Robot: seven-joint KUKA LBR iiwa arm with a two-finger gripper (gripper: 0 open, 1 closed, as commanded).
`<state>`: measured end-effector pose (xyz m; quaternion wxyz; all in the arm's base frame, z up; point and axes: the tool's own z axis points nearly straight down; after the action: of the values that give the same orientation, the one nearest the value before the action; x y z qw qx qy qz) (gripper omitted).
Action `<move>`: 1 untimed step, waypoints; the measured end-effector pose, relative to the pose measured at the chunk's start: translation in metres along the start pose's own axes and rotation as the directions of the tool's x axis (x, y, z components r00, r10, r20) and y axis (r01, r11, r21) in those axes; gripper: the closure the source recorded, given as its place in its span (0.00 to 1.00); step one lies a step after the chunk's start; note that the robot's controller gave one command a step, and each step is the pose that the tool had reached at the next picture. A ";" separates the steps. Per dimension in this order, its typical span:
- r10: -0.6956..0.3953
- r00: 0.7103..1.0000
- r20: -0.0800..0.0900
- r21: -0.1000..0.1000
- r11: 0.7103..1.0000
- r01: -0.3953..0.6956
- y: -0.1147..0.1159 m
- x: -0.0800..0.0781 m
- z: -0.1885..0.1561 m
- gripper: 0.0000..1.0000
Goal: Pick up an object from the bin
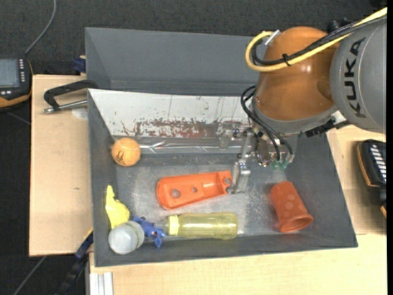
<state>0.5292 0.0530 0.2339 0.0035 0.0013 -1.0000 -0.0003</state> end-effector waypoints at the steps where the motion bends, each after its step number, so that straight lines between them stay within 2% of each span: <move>1: 0.002 1.000 0.009 -0.001 1.000 -0.002 0.000 -0.001 -0.005 0.00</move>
Offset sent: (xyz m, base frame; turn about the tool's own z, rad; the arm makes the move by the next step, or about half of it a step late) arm 0.0269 0.0508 -0.1639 -0.2398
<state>0.5306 0.0527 0.2387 -0.0011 0.0002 -1.0000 -0.0007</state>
